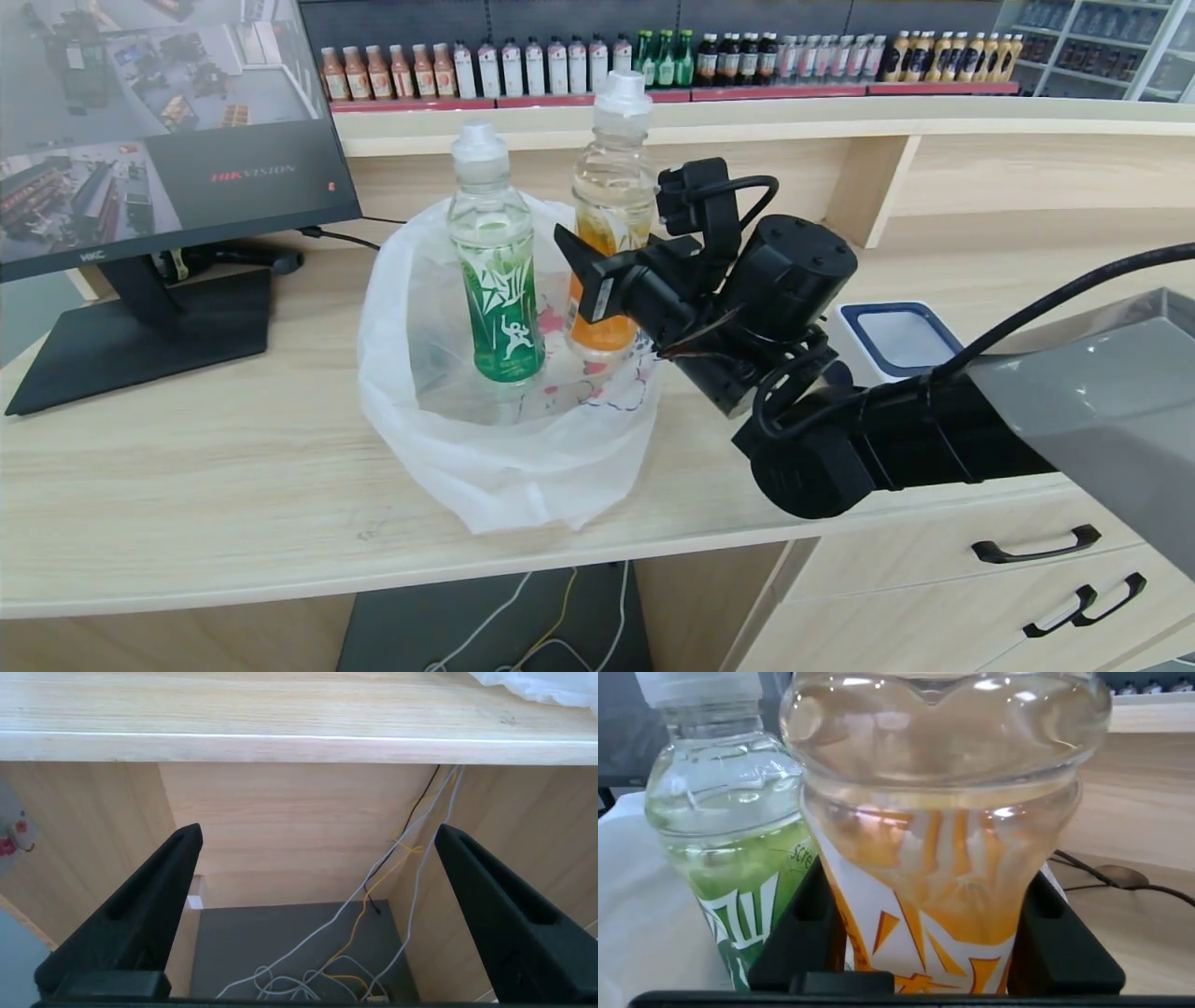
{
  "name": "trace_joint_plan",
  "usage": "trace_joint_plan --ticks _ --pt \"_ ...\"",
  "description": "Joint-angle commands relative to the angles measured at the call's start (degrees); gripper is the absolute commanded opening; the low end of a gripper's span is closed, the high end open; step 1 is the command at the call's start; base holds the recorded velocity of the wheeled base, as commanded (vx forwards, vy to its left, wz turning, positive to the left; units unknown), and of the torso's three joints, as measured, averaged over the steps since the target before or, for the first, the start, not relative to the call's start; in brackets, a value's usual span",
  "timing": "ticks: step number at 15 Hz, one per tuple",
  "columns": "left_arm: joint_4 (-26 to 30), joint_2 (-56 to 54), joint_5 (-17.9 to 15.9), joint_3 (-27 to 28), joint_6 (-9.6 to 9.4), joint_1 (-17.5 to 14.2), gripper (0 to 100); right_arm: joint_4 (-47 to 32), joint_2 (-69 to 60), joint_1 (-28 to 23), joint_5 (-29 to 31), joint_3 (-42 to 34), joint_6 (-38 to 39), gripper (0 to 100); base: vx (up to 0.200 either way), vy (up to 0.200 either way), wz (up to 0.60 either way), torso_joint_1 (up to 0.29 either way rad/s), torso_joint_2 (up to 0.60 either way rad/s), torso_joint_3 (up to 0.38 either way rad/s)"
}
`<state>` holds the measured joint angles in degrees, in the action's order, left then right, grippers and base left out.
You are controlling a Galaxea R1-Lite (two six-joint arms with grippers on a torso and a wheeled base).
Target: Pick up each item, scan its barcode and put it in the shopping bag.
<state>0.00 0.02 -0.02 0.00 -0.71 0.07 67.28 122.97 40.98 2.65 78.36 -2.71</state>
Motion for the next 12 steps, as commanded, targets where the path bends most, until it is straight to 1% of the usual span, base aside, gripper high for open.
trace_joint_plan --ticks 1,12 --pt "0.0 -0.02 0.02 0.0 0.0 0.01 100 0.13 1.31 -0.2 -0.01 0.04 -0.02 0 0.0 0.0 0.0 0.0 0.0 0.0" --pt "0.0 -0.02 0.02 0.0 0.0 0.01 100 0.4 2.8 -0.47 0.08 -0.31 -0.11 0 0.0 0.0 0.0 0.0 0.0 0.0"
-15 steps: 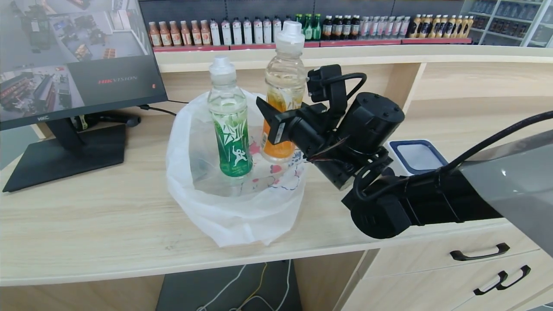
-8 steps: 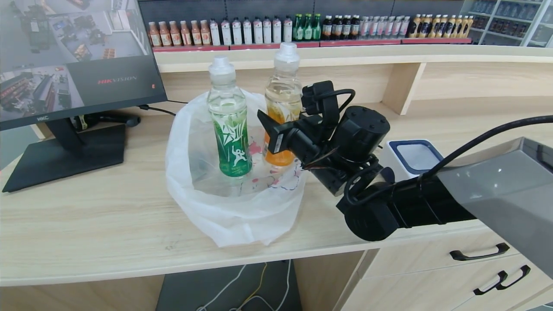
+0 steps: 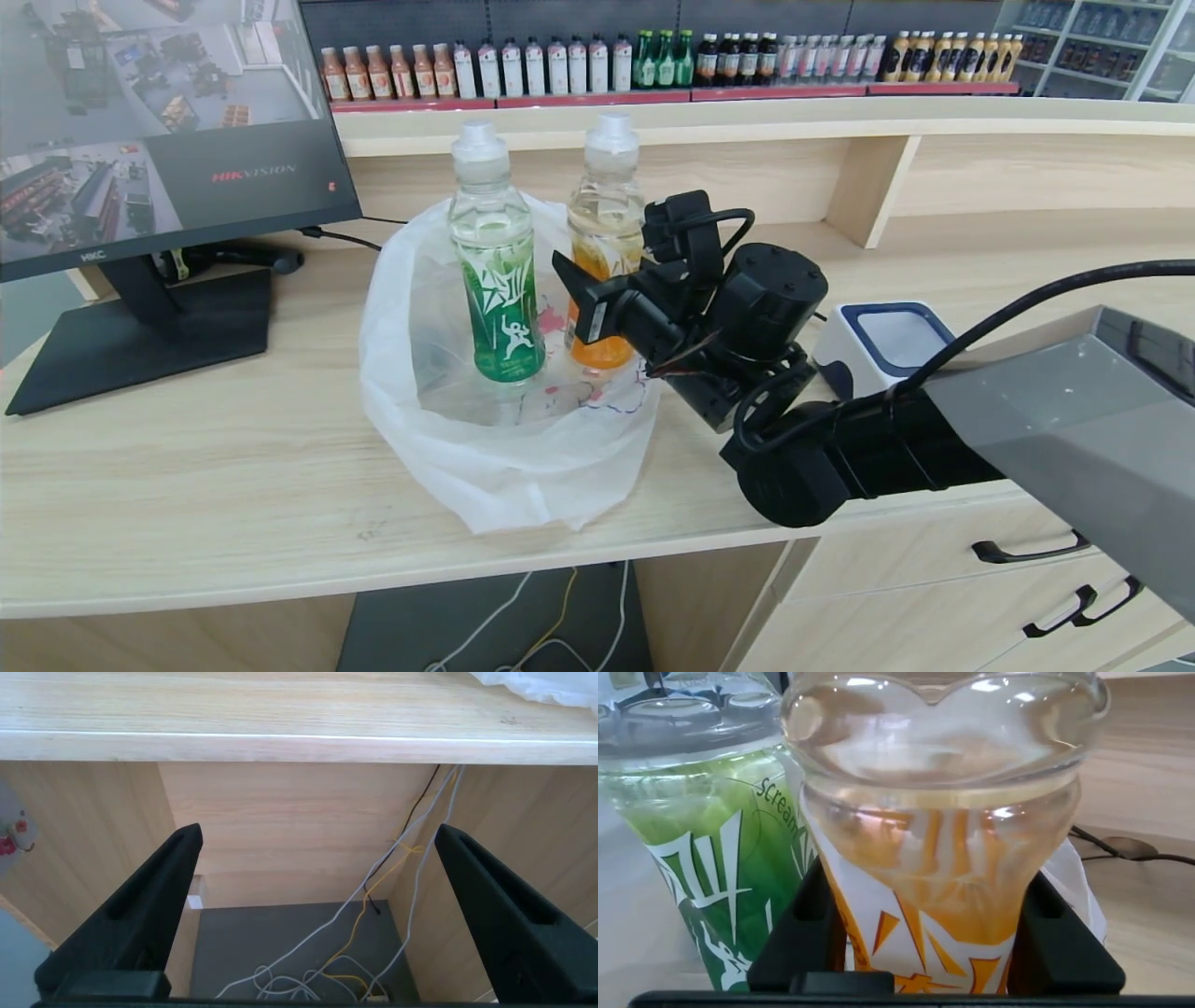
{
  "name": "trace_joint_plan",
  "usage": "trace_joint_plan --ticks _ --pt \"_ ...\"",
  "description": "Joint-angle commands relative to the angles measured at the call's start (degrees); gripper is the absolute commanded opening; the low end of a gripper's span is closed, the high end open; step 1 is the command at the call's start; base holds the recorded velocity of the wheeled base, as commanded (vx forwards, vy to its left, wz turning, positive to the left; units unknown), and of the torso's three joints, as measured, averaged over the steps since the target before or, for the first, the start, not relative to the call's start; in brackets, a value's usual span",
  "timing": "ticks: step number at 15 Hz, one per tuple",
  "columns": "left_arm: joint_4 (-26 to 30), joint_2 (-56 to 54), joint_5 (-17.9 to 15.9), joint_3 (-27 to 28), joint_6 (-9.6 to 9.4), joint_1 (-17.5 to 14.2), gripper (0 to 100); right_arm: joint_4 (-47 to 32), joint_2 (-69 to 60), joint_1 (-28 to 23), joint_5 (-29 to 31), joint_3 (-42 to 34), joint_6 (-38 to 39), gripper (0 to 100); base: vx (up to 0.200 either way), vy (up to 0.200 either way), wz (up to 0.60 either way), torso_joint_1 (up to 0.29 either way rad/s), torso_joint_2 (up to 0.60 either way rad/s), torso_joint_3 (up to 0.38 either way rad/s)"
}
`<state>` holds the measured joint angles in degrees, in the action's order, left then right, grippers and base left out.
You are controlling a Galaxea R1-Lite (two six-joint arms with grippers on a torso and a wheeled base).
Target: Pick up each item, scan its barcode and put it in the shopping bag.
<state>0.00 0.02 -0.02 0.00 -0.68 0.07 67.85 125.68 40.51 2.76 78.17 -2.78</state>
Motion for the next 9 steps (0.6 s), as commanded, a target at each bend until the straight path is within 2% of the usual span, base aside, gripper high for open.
trace_joint_plan --ticks 1,9 --pt "0.0 -0.02 0.02 0.0 -0.02 0.01 100 -0.18 0.26 0.01 -0.03 -0.12 -0.03 0 0.0 0.0 0.0 0.0 0.0 0.0" --pt "0.0 -0.02 -0.06 0.0 -0.02 0.01 100 -0.09 0.53 0.1 -0.03 -1.0 -0.03 0 0.0 0.0 0.0 0.0 0.0 0.0"
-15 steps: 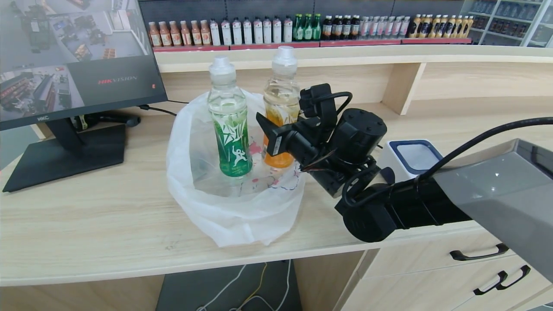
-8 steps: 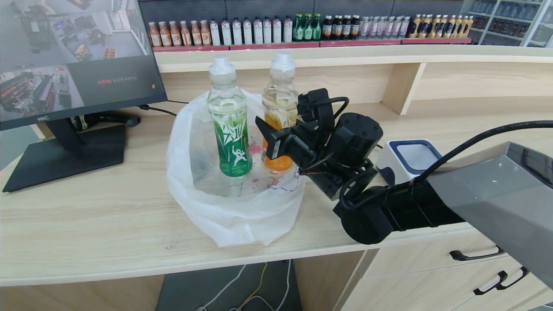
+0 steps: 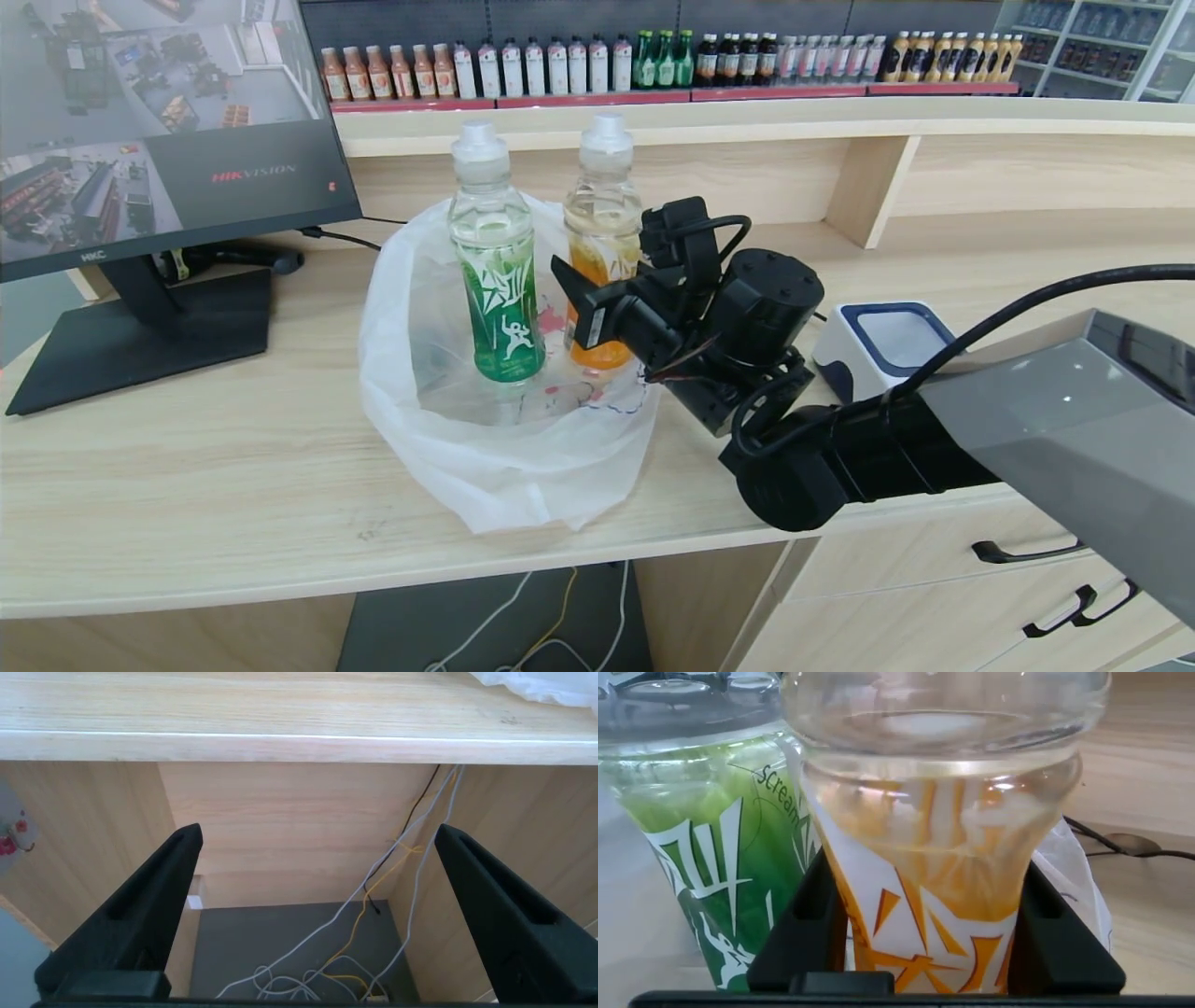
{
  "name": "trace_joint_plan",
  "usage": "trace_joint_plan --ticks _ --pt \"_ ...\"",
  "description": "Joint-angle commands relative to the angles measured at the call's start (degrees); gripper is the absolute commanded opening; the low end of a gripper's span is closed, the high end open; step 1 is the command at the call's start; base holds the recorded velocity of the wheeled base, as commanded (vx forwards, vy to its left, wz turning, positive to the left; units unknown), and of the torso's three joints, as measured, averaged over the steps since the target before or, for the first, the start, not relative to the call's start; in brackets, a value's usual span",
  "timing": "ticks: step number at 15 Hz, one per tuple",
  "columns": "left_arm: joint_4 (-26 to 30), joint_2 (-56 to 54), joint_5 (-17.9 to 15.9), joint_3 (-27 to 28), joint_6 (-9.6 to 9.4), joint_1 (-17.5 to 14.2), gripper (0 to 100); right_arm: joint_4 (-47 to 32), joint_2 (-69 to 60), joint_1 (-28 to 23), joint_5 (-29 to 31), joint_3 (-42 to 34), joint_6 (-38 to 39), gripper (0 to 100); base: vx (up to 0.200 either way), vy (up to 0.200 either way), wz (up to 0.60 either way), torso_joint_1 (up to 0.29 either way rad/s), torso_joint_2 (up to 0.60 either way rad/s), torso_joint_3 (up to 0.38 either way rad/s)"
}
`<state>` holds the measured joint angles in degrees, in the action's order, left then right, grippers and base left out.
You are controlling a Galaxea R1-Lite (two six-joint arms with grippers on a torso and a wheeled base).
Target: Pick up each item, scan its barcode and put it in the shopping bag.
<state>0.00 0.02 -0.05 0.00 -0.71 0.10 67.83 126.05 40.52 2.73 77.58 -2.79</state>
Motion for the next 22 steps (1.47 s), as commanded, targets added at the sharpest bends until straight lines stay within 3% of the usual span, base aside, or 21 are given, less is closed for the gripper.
trace_joint_plan --ticks 1,15,16,22 --pt "0.0 -0.02 0.05 0.0 0.0 -0.01 100 -0.06 0.16 0.08 -0.01 -0.76 -0.02 0 0.0 0.0 0.0 0.0 0.0 0.0" --pt "0.0 -0.02 0.05 0.0 0.0 -0.01 100 1.96 -0.19 0.17 -0.01 -5.16 0.07 0 0.0 0.0 0.0 0.0 0.0 0.0" --pt "0.0 -0.02 0.05 0.0 0.0 -0.01 100 2.04 -0.28 0.17 0.08 -5.25 0.07 100 0.0 0.0 0.0 0.0 0.0 0.0" --pt "0.0 -0.02 0.05 0.0 0.0 -0.01 100 5.56 -0.37 0.17 0.35 -6.21 -0.02 100 0.0 0.0 0.0 0.0 0.0 0.0"
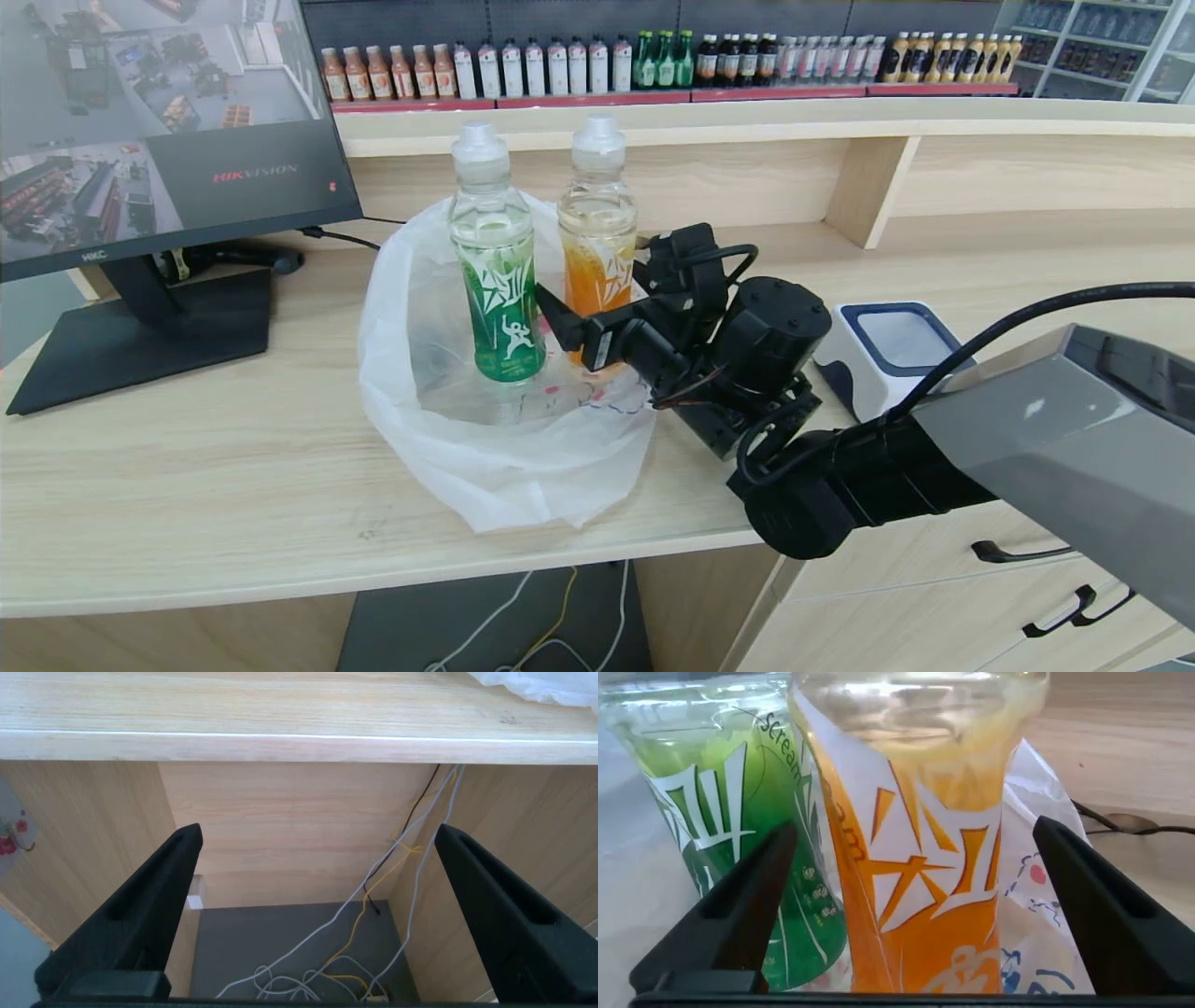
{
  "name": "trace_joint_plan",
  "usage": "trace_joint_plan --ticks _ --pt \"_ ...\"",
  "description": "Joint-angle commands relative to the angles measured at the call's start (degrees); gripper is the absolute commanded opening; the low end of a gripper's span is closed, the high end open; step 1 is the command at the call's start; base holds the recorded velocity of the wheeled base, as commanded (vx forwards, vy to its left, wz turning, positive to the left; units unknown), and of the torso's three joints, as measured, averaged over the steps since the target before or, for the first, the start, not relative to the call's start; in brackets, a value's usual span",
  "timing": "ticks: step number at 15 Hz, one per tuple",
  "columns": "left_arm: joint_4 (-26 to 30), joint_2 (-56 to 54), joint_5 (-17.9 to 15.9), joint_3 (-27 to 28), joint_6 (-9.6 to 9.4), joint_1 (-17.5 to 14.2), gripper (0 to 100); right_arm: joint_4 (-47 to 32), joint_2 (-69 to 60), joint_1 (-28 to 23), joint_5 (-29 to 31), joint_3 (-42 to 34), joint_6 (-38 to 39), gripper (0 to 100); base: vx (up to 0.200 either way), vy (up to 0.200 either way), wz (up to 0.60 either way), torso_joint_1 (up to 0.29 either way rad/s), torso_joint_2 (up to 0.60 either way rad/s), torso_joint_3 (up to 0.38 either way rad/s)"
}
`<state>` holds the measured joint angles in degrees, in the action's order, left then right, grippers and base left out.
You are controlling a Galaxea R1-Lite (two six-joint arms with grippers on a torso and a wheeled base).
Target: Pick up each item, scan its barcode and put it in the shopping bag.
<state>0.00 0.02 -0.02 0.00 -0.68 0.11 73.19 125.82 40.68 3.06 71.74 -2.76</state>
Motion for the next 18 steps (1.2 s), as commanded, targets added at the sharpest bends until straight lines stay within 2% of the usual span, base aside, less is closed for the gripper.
trace_joint_plan --ticks 1,7,11,14,18 --pt "0.0 -0.02 0.02 0.0 -0.02 -0.02 100 0.72 -0.4 0.01 0.02 -0.99 -0.15 100 0.0 0.0 0.0 0.0 0.0 0.0" --pt "0.0 -0.02 0.02 0.0 -0.11 -0.02 100 4.24 -7.69 0.01 0.28 -9.78 -0.41 100 0.0 0.0 0.0 0.0 0.0 0.0" --pt "0.0 -0.02 0.02 0.0 -0.11 -0.02 100 16.28 -9.72 -0.07 2.83 -19.8 -0.06 100 0.0 0.0 0.0 0.0 0.0 0.0" --pt "0.0 -0.02 0.02 0.0 -0.02 -0.02 100 16.81 -11.21 -0.07 2.65 -21.91 0.12 100 -0.2 0.0 0.0 -0.001 0.0 0.002" --pt "0.0 -0.02 -0.06 0.0 0.07 -0.02 100 16.81 -11.65 -0.07 2.65 -20.41 0.12 100 -0.2 0.0 0.0 0.01 0.0 -0.004"
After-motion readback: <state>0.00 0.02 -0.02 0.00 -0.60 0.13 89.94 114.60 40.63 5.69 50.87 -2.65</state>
